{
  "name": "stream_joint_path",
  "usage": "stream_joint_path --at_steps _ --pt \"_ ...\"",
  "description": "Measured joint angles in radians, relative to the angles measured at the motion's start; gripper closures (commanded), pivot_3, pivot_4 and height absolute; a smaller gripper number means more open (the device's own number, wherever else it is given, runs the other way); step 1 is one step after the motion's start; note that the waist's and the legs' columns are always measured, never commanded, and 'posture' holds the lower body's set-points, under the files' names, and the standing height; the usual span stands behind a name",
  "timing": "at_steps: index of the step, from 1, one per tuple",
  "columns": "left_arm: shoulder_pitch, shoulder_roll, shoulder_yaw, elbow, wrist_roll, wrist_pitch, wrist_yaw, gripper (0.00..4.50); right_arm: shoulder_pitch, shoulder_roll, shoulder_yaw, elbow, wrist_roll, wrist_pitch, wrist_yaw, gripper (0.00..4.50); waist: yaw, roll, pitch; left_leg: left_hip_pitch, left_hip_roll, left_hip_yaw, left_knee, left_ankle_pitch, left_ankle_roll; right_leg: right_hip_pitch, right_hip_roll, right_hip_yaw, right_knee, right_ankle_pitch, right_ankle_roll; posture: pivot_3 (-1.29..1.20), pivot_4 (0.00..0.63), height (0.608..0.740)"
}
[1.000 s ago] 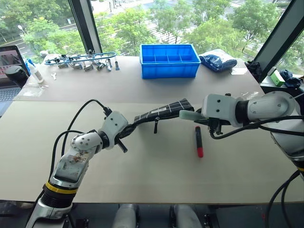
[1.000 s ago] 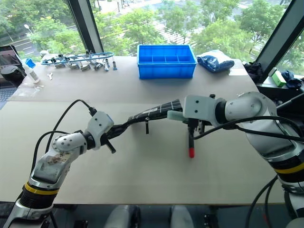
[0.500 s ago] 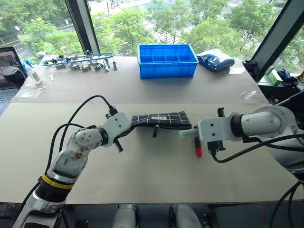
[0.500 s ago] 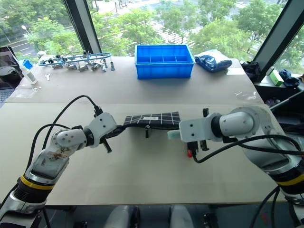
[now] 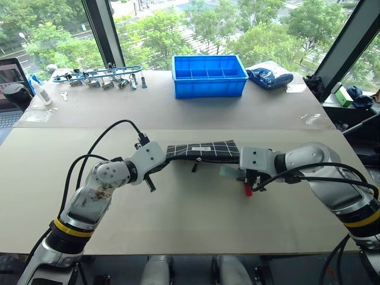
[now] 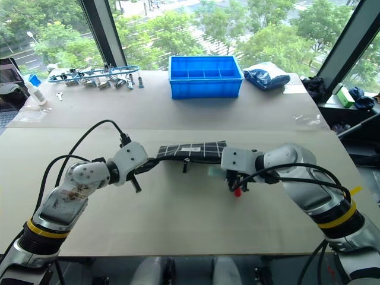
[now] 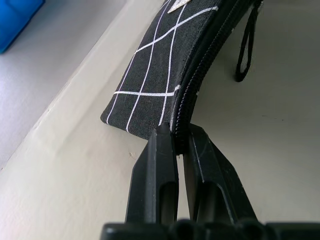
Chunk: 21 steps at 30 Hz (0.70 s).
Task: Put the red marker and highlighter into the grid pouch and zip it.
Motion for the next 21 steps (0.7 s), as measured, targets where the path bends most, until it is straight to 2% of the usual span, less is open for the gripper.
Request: stream_joint_path --at_steps 6,12,21 --pt "0.012 0.001 -0.01 -0.006 0.017 -0.002 0.005 4.5 -0.028 0.024 -0.008 0.036 0.023 0.002 0.037 3.51 -0.001 0.0 0.0 0.0 0.0 -0.001 0.0 0.0 0.0 0.0 0.0 0.0 0.0 0.0 0.0 0.0 0.15 0.74" --pt "0.023 0.003 -0.011 -0.008 0.032 -0.004 0.005 4.5 0.011 -0.013 -0.029 -0.082 0.119 0.013 0.116 3.51 0.002 0.0 0.0 0.0 0.0 -0.004 0.0 0.0 0.0 0.0 -0.001 0.0 0.0 0.0 0.0 0.0 0.15 0.74" --pt "0.024 -0.004 -0.012 -0.019 0.036 -0.004 0.005 4.5 -0.015 -0.007 -0.021 -0.021 0.059 0.01 0.059 3.51 0.0 0.0 0.0 0.0 0.0 -0.003 0.0 0.0 0.0 0.0 0.0 0.0 0.0 0.0 0.0 0.0 0.15 0.74"
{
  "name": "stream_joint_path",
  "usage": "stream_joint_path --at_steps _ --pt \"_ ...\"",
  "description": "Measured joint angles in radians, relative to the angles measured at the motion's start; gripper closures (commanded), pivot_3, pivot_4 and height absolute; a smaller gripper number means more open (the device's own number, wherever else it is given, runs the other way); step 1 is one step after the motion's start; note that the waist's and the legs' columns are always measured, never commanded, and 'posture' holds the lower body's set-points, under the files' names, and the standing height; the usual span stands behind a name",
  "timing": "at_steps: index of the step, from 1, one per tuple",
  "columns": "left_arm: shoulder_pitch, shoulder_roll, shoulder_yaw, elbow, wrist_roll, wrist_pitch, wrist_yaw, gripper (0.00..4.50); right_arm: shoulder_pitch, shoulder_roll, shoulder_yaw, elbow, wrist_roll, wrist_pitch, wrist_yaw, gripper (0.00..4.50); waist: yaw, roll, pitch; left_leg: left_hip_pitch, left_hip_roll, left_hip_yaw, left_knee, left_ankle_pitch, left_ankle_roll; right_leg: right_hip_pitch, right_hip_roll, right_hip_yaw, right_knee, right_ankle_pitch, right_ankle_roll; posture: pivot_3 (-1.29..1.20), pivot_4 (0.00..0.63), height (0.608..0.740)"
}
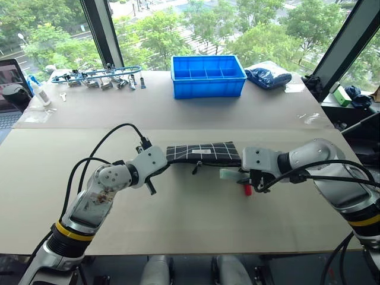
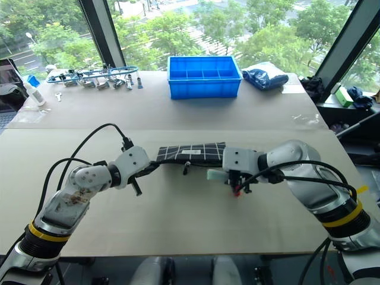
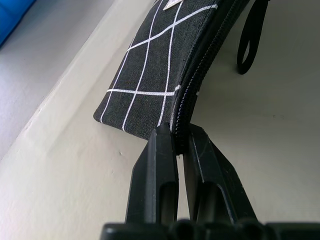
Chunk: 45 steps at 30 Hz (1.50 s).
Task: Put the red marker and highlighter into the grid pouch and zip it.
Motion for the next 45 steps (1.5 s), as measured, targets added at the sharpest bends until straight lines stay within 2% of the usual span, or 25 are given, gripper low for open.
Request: stream_joint_path --at_steps 9,14,20,28,38,45 --pt "0.006 0.001 0.0 0.0 0.006 -0.002 -0.001 4.5 -0.016 0.016 0.001 0.047 -0.019 0.002 -0.01 3.51 0.001 0.0 0.0 0.0 0.0 0.0 0.0 0.0 0.0 0.0 0.0 0.0 0.0 0.0 0.0 0.0 0.15 0.74" --pt "0.006 0.002 -0.003 0.0 0.018 -0.018 -0.002 4.5 -0.051 0.071 -0.026 0.074 0.011 0.072 -0.037 3.51 -0.001 0.0 0.0 0.0 0.0 0.0 0.0 0.0 0.0 0.0 0.0 0.0 0.0 0.0 0.0 0.0 0.15 0.74" --pt "0.009 0.002 -0.009 0.001 0.036 -0.027 -0.003 4.5 -0.063 0.083 -0.014 0.102 0.007 0.092 -0.056 3.51 0.002 0.0 0.0 0.0 0.0 0.002 0.0 0.0 0.0 0.0 -0.001 0.0 0.0 0.0 0.0 0.0 0.15 0.74" --pt "0.01 -0.017 -0.021 0.006 0.038 -0.028 -0.003 4.5 -0.167 0.099 0.102 0.232 -0.161 0.02 -0.117 3.51 -0.001 0.0 0.0 -0.001 0.0 0.004 0.0 0.0 0.0 -0.001 0.0 0.0 0.0 0.0 0.0 0.0 0.15 0.74" --pt "0.01 -0.038 -0.021 0.022 0.038 -0.028 -0.002 4.5 -0.264 0.203 0.16 0.294 -0.275 0.02 -0.144 3.51 -0.001 0.0 0.0 -0.001 0.0 0.005 0.0 0.0 0.0 0.0 0.0 0.0 0.0 0.0 0.0 0.0 0.15 0.74" --pt "-0.001 -0.059 -0.026 0.04 0.038 -0.028 -0.004 4.5 -0.378 0.314 0.31 0.385 -0.477 -0.002 -0.203 3.51 -0.005 0.0 0.0 -0.001 0.0 0.005 0.0 0.001 -0.001 -0.002 0.0 0.0 0.001 0.0 0.0 0.0 0.15 0.74"
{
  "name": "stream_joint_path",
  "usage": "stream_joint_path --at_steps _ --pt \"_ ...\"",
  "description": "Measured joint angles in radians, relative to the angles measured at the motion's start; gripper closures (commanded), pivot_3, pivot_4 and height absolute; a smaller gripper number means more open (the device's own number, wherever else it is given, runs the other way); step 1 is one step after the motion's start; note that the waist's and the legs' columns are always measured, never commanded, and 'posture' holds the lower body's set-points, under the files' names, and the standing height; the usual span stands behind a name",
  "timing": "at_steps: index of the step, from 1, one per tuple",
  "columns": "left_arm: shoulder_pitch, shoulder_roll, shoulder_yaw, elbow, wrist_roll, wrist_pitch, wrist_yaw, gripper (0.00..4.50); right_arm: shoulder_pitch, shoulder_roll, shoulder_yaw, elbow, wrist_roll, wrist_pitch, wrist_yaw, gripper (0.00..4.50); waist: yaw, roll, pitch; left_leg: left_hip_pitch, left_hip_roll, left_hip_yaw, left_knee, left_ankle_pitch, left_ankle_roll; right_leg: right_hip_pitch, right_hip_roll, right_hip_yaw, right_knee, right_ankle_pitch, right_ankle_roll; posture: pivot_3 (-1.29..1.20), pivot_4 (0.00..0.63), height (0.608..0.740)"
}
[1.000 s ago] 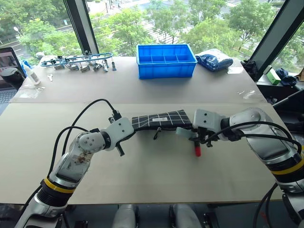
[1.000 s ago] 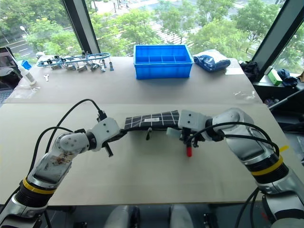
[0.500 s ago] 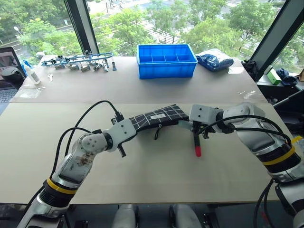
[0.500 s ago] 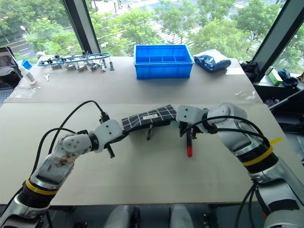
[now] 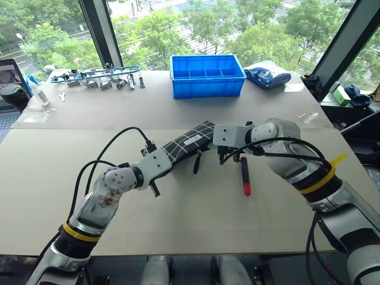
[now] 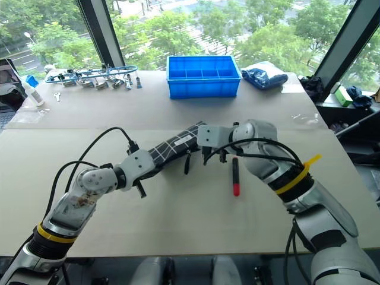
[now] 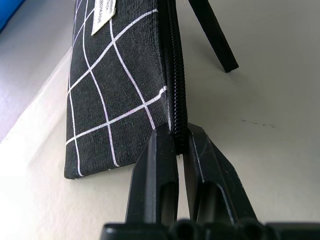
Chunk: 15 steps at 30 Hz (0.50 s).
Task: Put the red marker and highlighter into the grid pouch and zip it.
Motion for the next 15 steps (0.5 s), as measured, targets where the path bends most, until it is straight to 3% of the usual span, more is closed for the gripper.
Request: stream_joint_path --at_steps 5,15 --pt "-0.007 -0.008 -0.003 0.011 0.0 -0.001 -0.004 4.5 -0.007 0.045 0.041 0.065 -0.103 -0.048 -0.069 3.51 0.003 0.0 0.0 -0.001 0.0 0.0 0.0 0.0 -0.001 0.0 -0.001 -0.001 0.0 0.0 0.0 0.0 0.15 0.74" --pt "-0.008 -0.016 0.0 0.02 -0.003 -0.002 -0.006 4.5 0.107 0.063 0.014 -0.003 -0.133 -0.244 -0.177 3.51 0.0 0.0 0.0 -0.001 0.0 0.0 0.0 0.0 -0.001 0.0 0.0 -0.001 -0.001 0.0 0.0 0.0 0.15 0.74"
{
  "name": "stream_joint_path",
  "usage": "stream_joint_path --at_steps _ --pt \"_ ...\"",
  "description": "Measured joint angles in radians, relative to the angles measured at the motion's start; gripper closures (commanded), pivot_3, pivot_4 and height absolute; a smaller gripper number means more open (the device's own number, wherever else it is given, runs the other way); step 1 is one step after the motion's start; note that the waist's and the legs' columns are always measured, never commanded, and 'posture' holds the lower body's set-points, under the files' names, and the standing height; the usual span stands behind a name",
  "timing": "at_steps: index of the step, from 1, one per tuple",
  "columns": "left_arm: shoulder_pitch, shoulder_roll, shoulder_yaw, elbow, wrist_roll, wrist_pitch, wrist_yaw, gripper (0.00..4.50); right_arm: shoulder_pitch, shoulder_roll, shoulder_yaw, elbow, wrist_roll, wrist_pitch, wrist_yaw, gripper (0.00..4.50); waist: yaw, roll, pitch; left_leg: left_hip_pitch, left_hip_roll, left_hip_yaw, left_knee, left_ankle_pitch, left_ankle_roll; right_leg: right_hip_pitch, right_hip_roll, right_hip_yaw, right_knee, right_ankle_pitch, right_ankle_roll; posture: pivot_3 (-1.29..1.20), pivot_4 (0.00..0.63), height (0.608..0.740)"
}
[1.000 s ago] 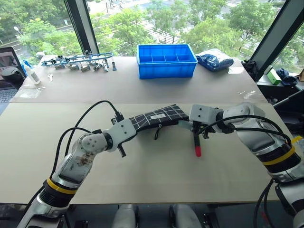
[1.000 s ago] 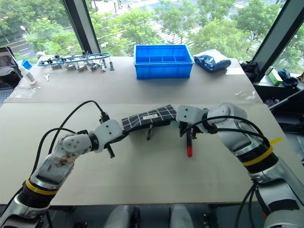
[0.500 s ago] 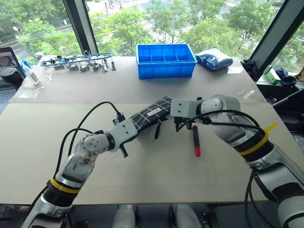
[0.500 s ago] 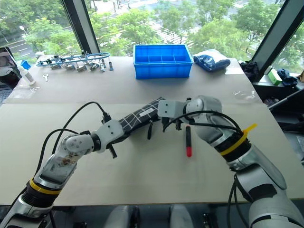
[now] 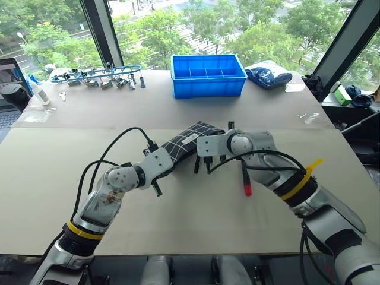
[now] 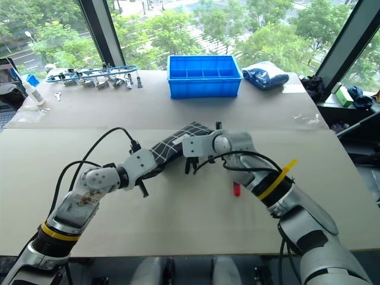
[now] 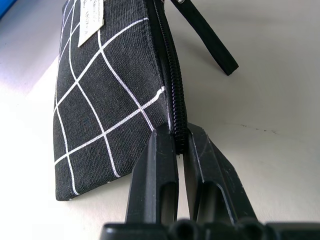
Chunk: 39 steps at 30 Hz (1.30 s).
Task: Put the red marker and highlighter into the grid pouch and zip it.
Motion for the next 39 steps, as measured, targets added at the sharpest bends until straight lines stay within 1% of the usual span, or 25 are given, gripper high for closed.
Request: stream_joint_path --at_steps 4,8,13,16,20,23,25,29,33,39 --pt "0.0 0.001 0.005 0.0 -0.006 0.0 -0.007 4.5 0.045 -0.031 -0.02 0.002 -0.012 -0.123 -0.067 3.51 0.0 0.0 0.0 0.0 0.0 0.0 0.0 0.0 0.0 0.0 0.0 0.0 0.0 0.0 0.0 0.0 0.15 0.74" --pt "0.0 0.001 0.006 -0.002 -0.013 0.0 -0.016 4.5 0.07 -0.041 -0.033 0.033 -0.05 -0.274 -0.175 3.51 -0.005 0.0 0.0 0.001 0.001 0.0 0.0 0.0 0.0 0.0 0.001 0.0 0.0 0.0 0.0 0.0 0.15 0.74" --pt "0.001 0.006 0.006 -0.011 -0.026 0.003 -0.024 4.5 0.129 -0.082 -0.042 0.075 -0.094 -0.474 -0.302 3.51 -0.007 0.0 0.0 0.001 0.0 0.0 0.0 0.0 0.0 0.0 0.0 0.001 -0.001 0.0 0.0 0.0 0.15 0.74" --pt "0.002 0.006 0.006 -0.022 -0.034 0.004 -0.024 4.5 0.142 -0.091 -0.059 0.108 -0.106 -0.556 -0.369 3.51 -0.009 0.0 0.0 0.001 0.001 0.0 0.0 0.0 -0.001 0.0 0.0 0.001 0.0 0.0 0.0 0.0 0.15 0.74" --pt "0.005 0.008 0.011 -0.042 -0.04 0.006 -0.024 4.5 0.152 -0.113 -0.092 0.163 -0.136 -0.706 -0.513 3.51 -0.011 0.0 0.0 0.001 0.0 0.0 0.0 0.002 -0.004 0.0 0.0 0.001 -0.001 0.0 0.0 0.0 0.15 0.74" --pt "0.009 0.009 0.012 -0.053 -0.042 0.006 -0.024 4.5 0.155 -0.118 -0.109 0.197 -0.147 -0.794 -0.574 3.51 -0.012 0.0 0.0 0.001 0.001 0.0 0.0 0.002 -0.004 0.0 0.0 0.001 -0.001 0.0 0.0 0.0 0.15 0.74" --pt "0.009 0.009 0.012 -0.054 -0.044 0.006 -0.024 4.5 0.155 -0.117 -0.119 0.219 -0.144 -0.835 -0.589 3.51 -0.012 0.0 0.0 0.001 0.001 0.0 0.0 0.002 -0.004 0.001 0.0 0.001 -0.001 0.0 0.0 0.0 0.15 0.74" --pt "0.009 0.009 0.014 -0.054 -0.053 0.006 -0.024 4.5 0.17 -0.091 -0.148 0.237 -0.085 -0.902 -0.573 3.51 -0.013 0.0 0.0 0.001 0.001 0.0 0.0 0.002 -0.003 0.001 0.001 0.002 -0.001 0.0 0.0 0.0 0.15 0.74" --pt "0.009 0.009 0.018 -0.054 -0.054 0.006 -0.022 4.5 0.19 -0.041 -0.161 0.237 -0.035 -0.901 -0.526 3.51 -0.015 0.0 0.0 0.002 0.001 0.0 0.0 0.001 -0.002 0.001 0.001 0.002 -0.001 0.0 0.0 0.0 0.15 0.74" --pt "0.009 0.006 0.03 -0.052 -0.053 0.006 -0.016 4.5 0.173 0.034 -0.182 0.248 -0.037 -0.824 -0.47 3.51 -0.016 0.0 0.0 0.002 0.001 -0.001 0.0 0.001 -0.002 0.001 0.001 0.002 0.0 0.0 0.0 0.0 0.15 0.74"
